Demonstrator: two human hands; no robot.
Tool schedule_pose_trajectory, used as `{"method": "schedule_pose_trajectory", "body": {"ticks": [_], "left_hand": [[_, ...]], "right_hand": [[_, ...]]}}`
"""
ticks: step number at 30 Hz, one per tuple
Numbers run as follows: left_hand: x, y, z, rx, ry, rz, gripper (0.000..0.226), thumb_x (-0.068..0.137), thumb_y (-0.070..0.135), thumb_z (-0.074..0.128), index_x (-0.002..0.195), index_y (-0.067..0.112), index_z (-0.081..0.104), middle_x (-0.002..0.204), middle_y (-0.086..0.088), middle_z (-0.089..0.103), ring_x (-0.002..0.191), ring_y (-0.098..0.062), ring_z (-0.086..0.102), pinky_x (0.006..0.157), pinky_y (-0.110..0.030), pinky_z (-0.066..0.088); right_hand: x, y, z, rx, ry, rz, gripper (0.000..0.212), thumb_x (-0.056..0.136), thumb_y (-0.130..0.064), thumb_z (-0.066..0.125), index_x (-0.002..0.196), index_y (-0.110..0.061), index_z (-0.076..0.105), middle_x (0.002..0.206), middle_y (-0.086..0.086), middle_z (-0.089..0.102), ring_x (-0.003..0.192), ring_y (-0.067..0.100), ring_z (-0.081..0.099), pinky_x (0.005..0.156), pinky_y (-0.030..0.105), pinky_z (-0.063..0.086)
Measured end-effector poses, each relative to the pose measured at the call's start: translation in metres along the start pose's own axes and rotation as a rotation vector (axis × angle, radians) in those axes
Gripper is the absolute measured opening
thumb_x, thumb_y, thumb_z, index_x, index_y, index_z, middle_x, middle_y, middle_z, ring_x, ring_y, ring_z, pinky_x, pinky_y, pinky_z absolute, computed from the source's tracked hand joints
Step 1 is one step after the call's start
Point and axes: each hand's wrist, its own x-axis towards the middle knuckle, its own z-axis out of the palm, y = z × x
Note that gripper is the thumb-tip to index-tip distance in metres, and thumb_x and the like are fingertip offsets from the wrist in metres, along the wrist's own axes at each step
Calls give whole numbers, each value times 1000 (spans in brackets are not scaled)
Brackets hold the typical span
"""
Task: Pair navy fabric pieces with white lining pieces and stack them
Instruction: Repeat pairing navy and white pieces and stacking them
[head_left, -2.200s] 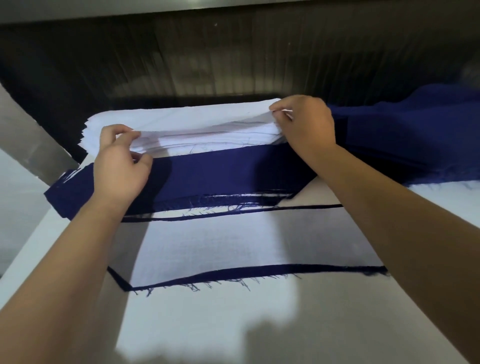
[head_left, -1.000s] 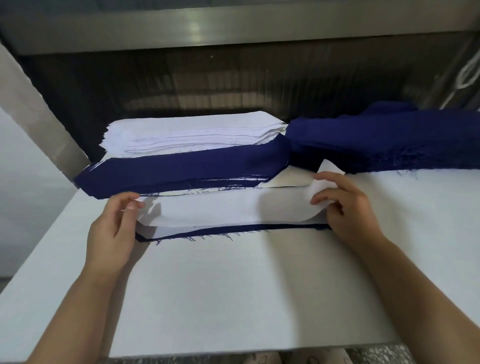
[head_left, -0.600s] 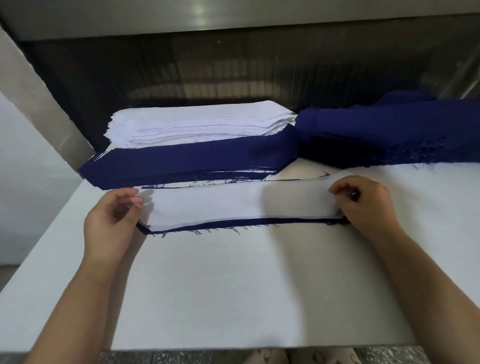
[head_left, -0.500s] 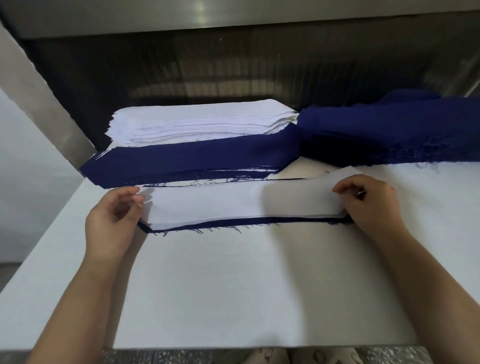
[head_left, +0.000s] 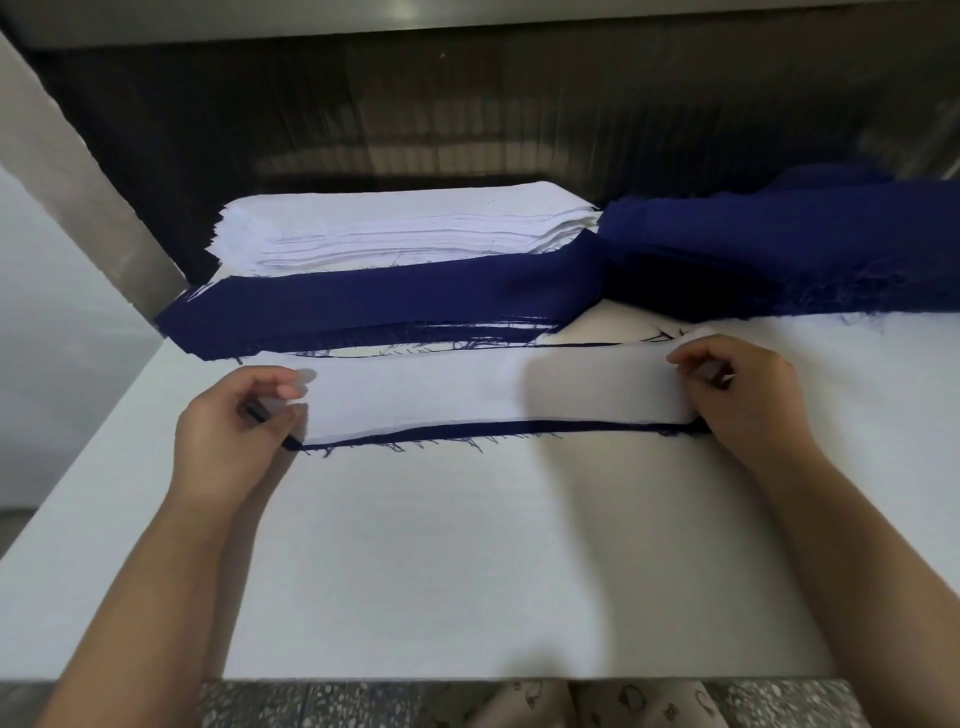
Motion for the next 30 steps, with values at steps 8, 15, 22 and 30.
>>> {"method": "schedule_pose_trajectory", "body": {"ticks": [8, 15, 22, 30], "left_hand": [[-3, 5, 3, -106, 27, 15, 37, 85, -12, 56, 80, 23, 65, 80, 28, 69, 65, 7, 57, 62, -1, 43], [-1, -3, -1, -84, -22, 47, 43, 82, -17, 51, 78, 23, 66, 93, 15, 72, 64, -3, 62, 70, -12, 51], [-1, -1, -1, -71, -15, 56, 48, 81, -19, 48, 77, 24, 67, 99, 3, 70, 65, -3, 64, 69, -10, 50], [-1, -7, 0, -159, -23, -46, 47, 82, -16, 49, 77, 25, 73, 101, 3, 71, 79, -11, 63, 92, -48, 52]], "right_hand": [[1, 2, 1, 13, 27, 39, 38, 78, 14, 49, 83, -19, 67, 78, -6, 60, 69, 10, 49, 60, 0, 36], [2, 2, 1, 21, 20, 31, 36, 75, 12, 52, 79, -22, 65, 71, -18, 56, 63, -9, 49, 57, 2, 35], [1, 1, 2, 31, 26, 59, 35, 75, 10, 51, 78, -21, 66, 69, -18, 55, 60, -8, 48, 56, 3, 35], [1, -1, 1, -12, 27, 62, 35, 76, 9, 54, 77, -25, 65, 67, -22, 52, 62, 4, 50, 56, 1, 34]]}}
